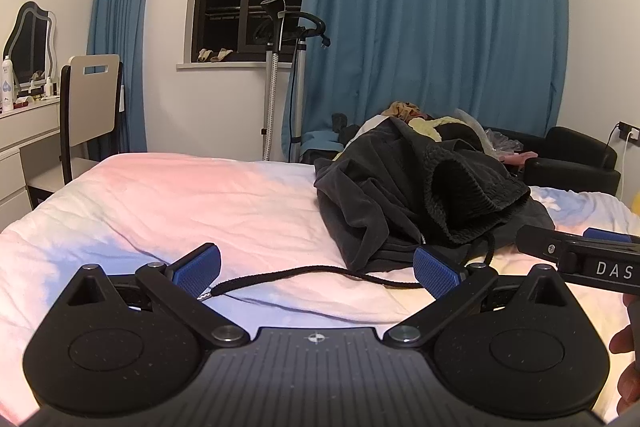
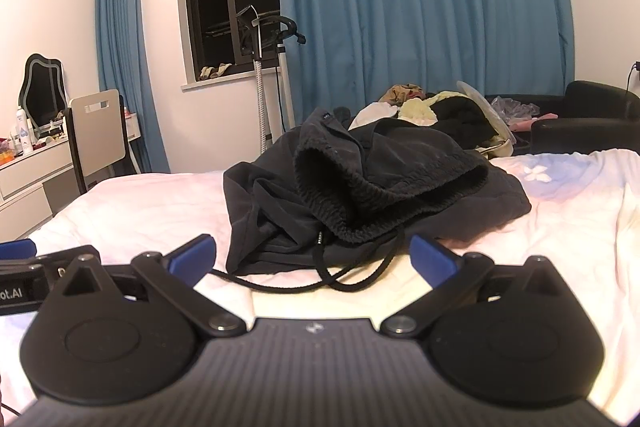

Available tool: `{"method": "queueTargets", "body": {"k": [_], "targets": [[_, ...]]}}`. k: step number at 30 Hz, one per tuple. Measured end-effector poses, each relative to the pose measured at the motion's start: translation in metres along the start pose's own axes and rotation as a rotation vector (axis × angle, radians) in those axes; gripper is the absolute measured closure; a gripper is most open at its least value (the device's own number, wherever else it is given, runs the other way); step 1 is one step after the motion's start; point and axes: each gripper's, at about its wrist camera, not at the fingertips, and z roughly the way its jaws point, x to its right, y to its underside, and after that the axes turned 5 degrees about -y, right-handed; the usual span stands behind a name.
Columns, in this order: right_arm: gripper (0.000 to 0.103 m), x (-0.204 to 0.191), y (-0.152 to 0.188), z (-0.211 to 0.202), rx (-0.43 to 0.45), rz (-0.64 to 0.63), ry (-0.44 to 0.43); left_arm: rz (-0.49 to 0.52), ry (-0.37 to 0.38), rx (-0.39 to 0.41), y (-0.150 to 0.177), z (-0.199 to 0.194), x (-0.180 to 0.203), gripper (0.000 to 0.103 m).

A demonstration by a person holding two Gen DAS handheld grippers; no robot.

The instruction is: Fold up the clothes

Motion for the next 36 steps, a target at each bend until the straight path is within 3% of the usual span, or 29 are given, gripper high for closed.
{"method": "queueTargets", "body": {"k": [36], "targets": [[0.000, 0.000, 0.005, 0.001, -0.011, 0.004, 0.022, -0.010, 0.001, -0.004, 0.011, -0.004, -0.006, 0.000]]}}
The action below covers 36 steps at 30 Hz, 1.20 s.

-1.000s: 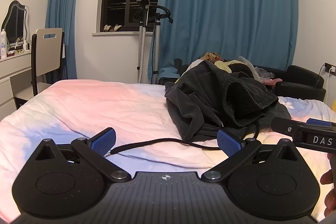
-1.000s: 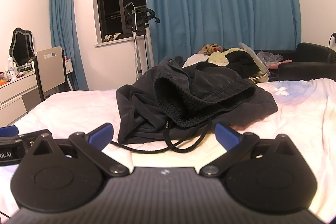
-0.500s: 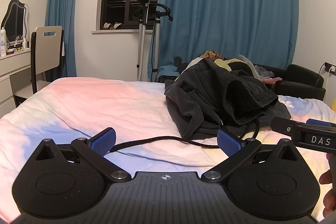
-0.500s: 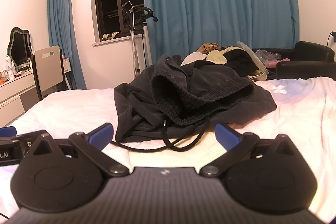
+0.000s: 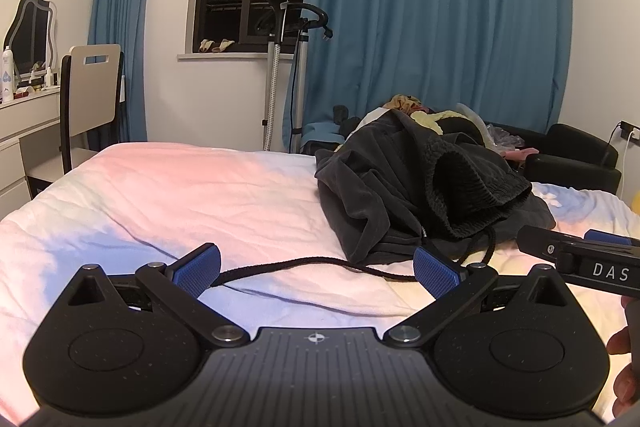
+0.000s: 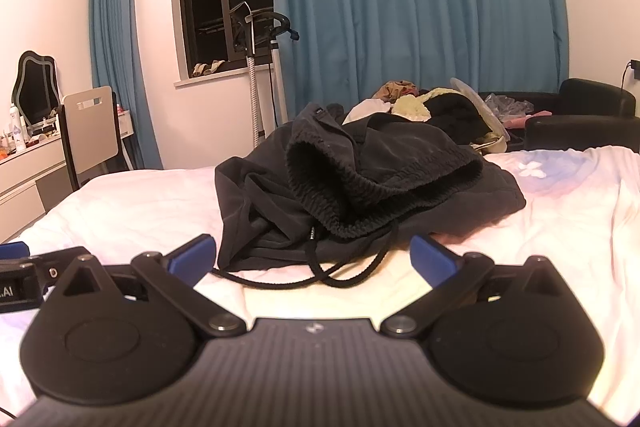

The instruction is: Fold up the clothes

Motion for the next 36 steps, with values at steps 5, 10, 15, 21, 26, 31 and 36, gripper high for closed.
{"method": "queueTargets", "body": {"k": [5, 10, 15, 21, 26, 31, 36], "targets": [[0.000, 0.001, 0.000, 0.001, 0.001, 0.003, 0.001, 0.001, -0.002, 0.002, 0.002, -0.005, -0.001, 0.000], [0.000, 0.000, -0.002, 0.003, 0.004, 0.005, 0.005, 0.003, -0.003, 0.001, 0.001, -0.007, -0.001, 0.000], [0.000, 0.001, -0.002, 0.001, 0.005, 0.003, 0.002, 0.003, -0.003, -0.008, -0.007, 0.000, -0.002, 0.000], [0.000, 0.001, -0.001, 0.001, 0.009, 0.002, 0.001, 0.005, -0.005, -0.009, -0.008, 0.000, 0.000, 0.000], [0.000, 0.002, -0.002, 0.001, 0.010, 0.007, -0.001, 0.007, -0.008, -0.012, -0.009, 0.000, 0.002, 0.000], [0.000, 0.004, -0.002, 0.000, 0.008, 0.022, 0.001, 0.013, -0.010, -0.011, -0.008, 0.001, 0.004, 0.000], [0.000, 0.005, -0.003, -0.001, 0.009, 0.024, 0.002, 0.019, -0.013, -0.009, -0.008, 0.001, 0.005, 0.000]]}}
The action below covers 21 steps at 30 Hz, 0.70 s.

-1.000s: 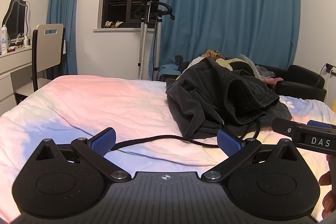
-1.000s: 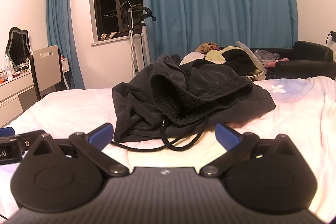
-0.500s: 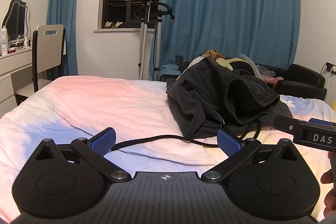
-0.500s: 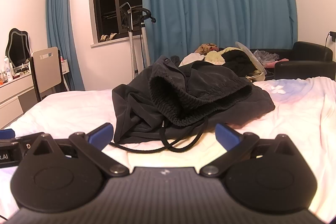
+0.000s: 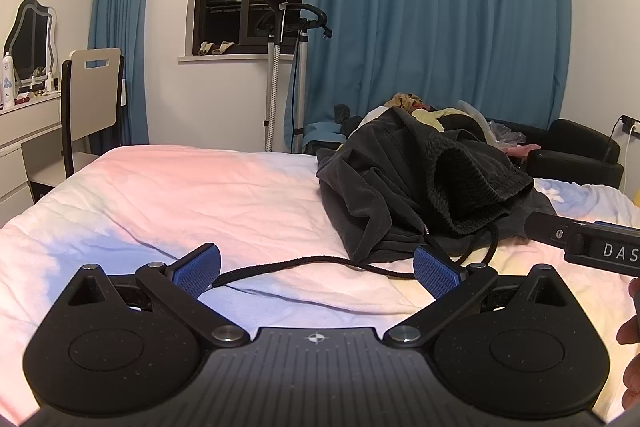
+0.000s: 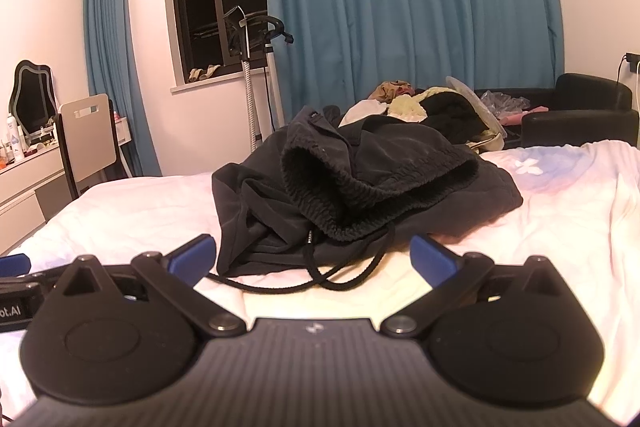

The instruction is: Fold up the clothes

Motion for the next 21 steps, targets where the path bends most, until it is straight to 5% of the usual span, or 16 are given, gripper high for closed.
{"method": "queueTargets", "body": {"k": [12, 21], "targets": [[0.000, 0.011, -0.012, -0.006, 0.030, 0.062, 0.015, 0.042, 0.037, -0.012, -0.013, 0.015, 0.012, 0.000], [0.000, 0.044, -0.026, -0.004, 0.069, 0.099, 0.064, 0.075, 0.112, -0.035, -0.047, 0.062, 0.060, 0.000]]}}
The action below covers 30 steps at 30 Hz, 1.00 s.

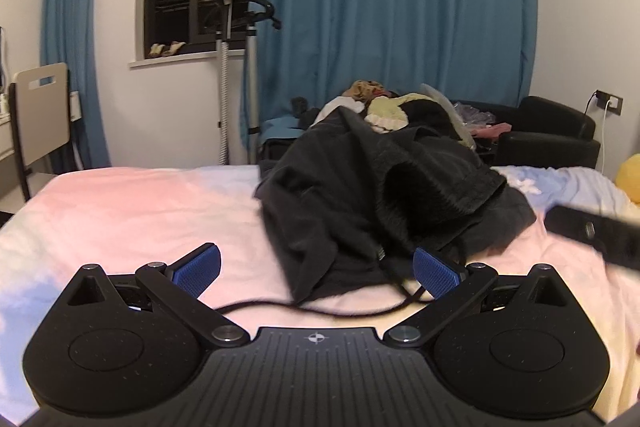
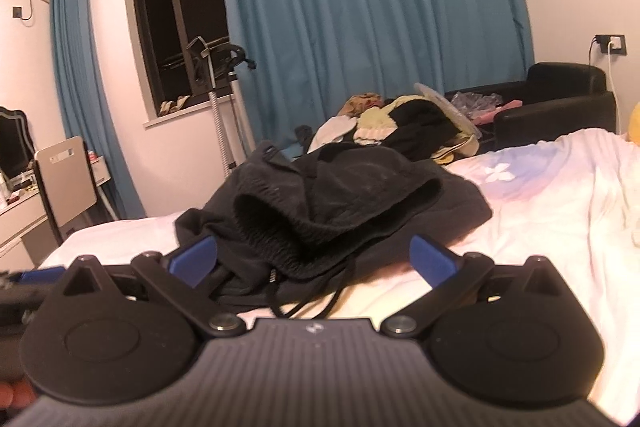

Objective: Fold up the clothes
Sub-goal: 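Grasp a ribbed cuff of the black sweatpants with the left gripper while the right gripper grasps the other cuff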

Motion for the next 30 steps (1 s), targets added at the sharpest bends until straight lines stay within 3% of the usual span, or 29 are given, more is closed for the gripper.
{"method": "queueTargets", "body": {"k": [7, 10, 15, 16, 18, 20, 22, 30], "targets": [[0.000, 0.031, -0.005, 0.004, 0.011, 0.082, 0.008, -0.124, 0.149, -0.077, -0.029, 0.073, 0.028, 0.000], [0.000, 0.043, -0.004, 0.005, 0.034, 0.088, 0.023, -0.197, 0.177, -0.102, -0.038, 0.109, 0.037, 0.000], [0.000, 0.065, 0.008, 0.021, 0.004, 0.114, 0.066, -0.241, 0.134, -0.163, -0.042, 0.168, 0.056, 0.001], [0.000, 0.069, 0.012, 0.026, -0.014, 0.118, 0.069, -0.248, 0.125, -0.178, -0.041, 0.175, 0.058, 0.005], [0.000, 0.074, 0.018, 0.033, -0.032, 0.126, 0.067, -0.258, 0.108, -0.201, -0.038, 0.188, 0.061, 0.024], [0.000, 0.077, 0.023, 0.041, -0.053, 0.124, 0.079, -0.275, 0.094, -0.220, -0.036, 0.193, 0.059, 0.061], [0.000, 0.082, 0.026, 0.048, -0.060, 0.136, 0.077, -0.284, 0.091, -0.215, -0.036, 0.189, 0.056, 0.079], [0.000, 0.092, 0.023, 0.044, 0.011, 0.183, 0.058, -0.276, 0.132, -0.118, -0.047, 0.116, 0.031, 0.085]]}}
